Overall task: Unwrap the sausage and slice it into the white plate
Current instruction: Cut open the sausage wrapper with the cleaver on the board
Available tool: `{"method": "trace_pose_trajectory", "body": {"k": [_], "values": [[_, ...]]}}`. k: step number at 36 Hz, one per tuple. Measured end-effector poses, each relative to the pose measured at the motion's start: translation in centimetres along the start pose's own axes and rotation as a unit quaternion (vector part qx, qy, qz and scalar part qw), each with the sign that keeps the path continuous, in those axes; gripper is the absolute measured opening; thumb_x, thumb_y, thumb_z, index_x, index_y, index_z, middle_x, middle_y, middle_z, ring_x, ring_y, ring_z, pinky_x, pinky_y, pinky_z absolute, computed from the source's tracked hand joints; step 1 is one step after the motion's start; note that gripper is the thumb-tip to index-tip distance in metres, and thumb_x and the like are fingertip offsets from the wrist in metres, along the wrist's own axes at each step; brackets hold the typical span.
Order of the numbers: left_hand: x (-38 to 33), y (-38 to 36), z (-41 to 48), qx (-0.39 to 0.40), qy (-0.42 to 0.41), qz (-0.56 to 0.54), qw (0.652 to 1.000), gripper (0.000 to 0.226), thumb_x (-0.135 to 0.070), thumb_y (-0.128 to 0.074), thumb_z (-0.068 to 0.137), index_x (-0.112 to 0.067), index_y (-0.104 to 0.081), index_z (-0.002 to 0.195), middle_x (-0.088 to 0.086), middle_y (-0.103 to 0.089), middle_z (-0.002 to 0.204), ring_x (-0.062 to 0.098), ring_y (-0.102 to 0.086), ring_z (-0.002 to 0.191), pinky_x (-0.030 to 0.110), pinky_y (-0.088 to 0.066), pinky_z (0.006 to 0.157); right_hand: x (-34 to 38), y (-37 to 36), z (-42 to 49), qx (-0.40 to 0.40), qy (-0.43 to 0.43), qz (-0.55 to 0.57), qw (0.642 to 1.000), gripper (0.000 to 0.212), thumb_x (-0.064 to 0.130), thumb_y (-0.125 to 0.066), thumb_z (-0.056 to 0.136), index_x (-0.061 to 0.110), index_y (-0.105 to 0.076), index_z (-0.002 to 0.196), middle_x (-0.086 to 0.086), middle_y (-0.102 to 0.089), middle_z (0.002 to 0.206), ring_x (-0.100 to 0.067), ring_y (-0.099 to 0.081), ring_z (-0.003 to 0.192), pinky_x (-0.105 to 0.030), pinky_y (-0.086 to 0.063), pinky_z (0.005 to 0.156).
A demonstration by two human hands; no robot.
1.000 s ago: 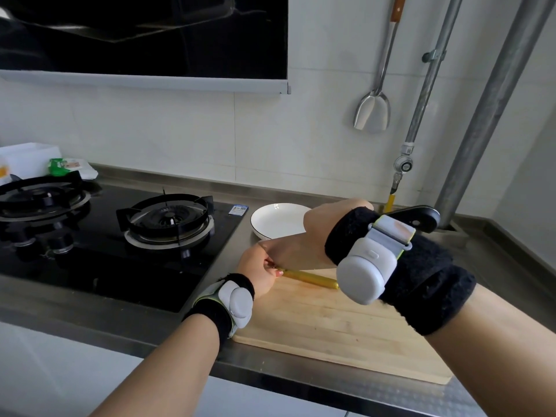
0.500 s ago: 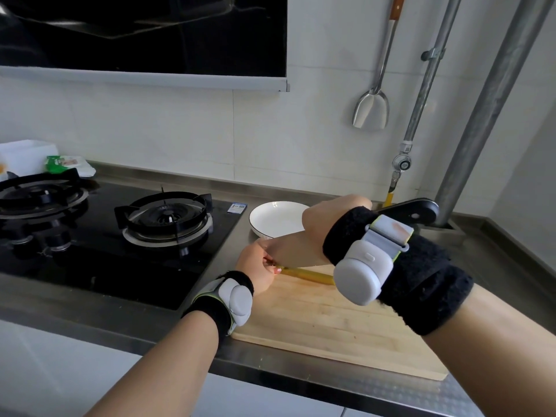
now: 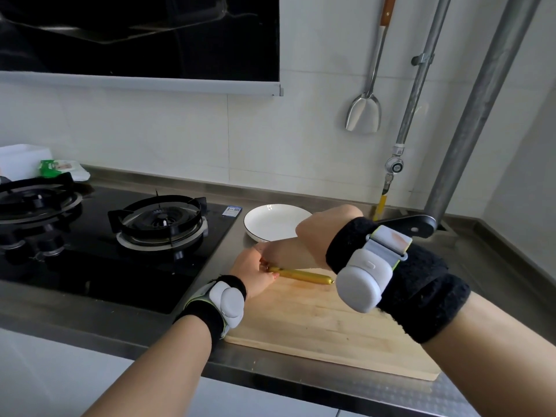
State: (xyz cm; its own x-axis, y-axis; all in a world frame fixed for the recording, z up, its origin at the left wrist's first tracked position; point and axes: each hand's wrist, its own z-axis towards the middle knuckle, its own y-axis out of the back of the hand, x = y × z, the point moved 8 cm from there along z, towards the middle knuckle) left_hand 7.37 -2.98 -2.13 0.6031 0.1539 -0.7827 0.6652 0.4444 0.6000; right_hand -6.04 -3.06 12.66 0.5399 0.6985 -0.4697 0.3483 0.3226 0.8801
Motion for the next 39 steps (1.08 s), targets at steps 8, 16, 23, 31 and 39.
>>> {"method": "trace_pose_trajectory", "body": {"k": [8,16,23,31,39], "values": [[-0.4,0.1,-0.4,0.002,-0.012,-0.008,1.0,0.055,-0.024,-0.08,0.074,-0.024,-0.06,0.126,-0.003,-0.072,0.102,0.015,-0.065,0.095,0.023,-0.049,0.087,0.2,-0.8,0.2,-0.016,0.049,0.045,0.998,0.066,0.041,-0.015,0.058,0.015,-0.066,0.091,0.003,-0.049,0.066,-0.019,-0.047,0.055,-0.027,-0.03,0.049],[0.0,0.2,-0.6,-0.004,0.023,-0.008,1.0,0.046,-0.027,-0.082,0.072,-0.024,-0.067,0.115,-0.01,-0.07,0.087,0.011,-0.064,0.084,0.018,-0.044,0.076,0.1,-0.4,0.4,-0.058,0.028,-0.002,0.998,0.032,0.025,-0.04,0.084,0.019,-0.069,0.096,0.007,-0.045,0.064,-0.013,-0.039,0.051,-0.023,-0.023,0.046],[-0.3,0.4,-0.7,-0.012,0.017,0.014,1.0,0.02,-0.028,-0.082,0.072,-0.029,-0.065,0.081,-0.016,-0.064,0.069,0.005,-0.061,0.07,0.01,-0.039,0.061,-0.2,-0.3,0.1,-0.035,0.01,-0.02,0.999,0.016,0.011,-0.048,0.092,0.017,-0.063,0.094,0.005,-0.046,0.068,-0.014,-0.037,0.054,-0.025,-0.022,0.047],[-0.1,0.4,-0.6,-0.015,0.024,-0.007,1.0,0.027,-0.026,-0.084,0.069,-0.026,-0.071,0.094,-0.009,-0.072,0.081,0.006,-0.065,0.077,0.008,-0.042,0.063,0.8,-0.2,0.0,-0.054,-0.011,-0.017,0.998,0.025,0.008,-0.044,0.09,0.015,-0.042,0.066,0.003,-0.046,0.066,-0.014,-0.038,0.055,-0.028,-0.032,0.057],[0.1,0.2,-0.5,-0.007,0.026,-0.003,1.0,0.032,-0.027,-0.083,0.071,-0.025,-0.07,0.1,-0.01,-0.071,0.086,0.008,-0.065,0.081,0.015,-0.044,0.071,0.2,0.0,-0.3,-0.044,-0.005,-0.021,0.999,0.026,0.013,-0.043,0.092,0.015,-0.044,0.066,0.003,-0.046,0.067,-0.012,-0.039,0.055,-0.026,-0.028,0.052]]}}
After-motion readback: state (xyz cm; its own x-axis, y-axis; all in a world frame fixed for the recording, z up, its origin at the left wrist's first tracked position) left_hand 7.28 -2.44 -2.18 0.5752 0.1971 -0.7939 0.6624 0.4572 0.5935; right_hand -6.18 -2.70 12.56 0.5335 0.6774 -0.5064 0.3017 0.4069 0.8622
